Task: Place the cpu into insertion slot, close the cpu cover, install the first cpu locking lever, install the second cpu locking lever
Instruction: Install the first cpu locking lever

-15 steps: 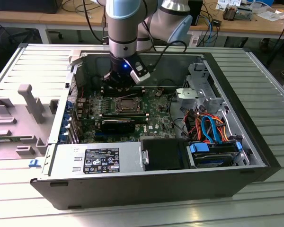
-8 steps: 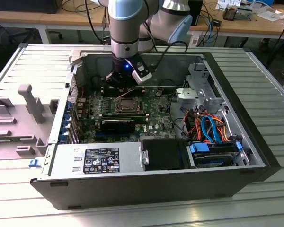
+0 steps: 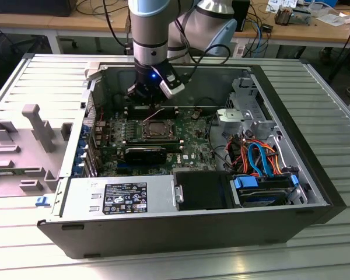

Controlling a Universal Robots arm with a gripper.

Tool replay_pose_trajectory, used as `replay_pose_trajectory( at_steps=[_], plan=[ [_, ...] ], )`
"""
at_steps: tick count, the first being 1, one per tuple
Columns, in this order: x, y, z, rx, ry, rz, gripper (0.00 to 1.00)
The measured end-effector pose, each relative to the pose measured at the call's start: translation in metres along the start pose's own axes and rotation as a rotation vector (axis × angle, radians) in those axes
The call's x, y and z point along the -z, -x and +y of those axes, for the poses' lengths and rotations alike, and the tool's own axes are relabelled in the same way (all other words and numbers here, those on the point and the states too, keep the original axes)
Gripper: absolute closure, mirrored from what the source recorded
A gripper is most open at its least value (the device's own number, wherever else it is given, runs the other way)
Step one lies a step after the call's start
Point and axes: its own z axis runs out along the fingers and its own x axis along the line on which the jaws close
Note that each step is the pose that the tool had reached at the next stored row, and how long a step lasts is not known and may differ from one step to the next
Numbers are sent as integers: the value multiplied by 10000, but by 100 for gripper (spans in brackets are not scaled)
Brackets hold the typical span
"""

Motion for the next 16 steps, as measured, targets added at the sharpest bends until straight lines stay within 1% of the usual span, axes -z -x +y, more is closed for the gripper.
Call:
replay_pose_trajectory(
  at_steps=[2,4,5,7,8,12,16],
  plan=[
    [3,-63,10,3,-8,-39,89],
    [3,-152,24,3,-13,-75,89],
    [1,-166,25,3,-13,-79,89],
    [-8,-184,14,-10,-29,-83,89],
    [-14,-189,-2,-31,-70,-79,89],
    [-21,-208,-40,-78,-158,-79,89],
    [-25,-217,-54,-86,-161,-83,89]
  ],
)
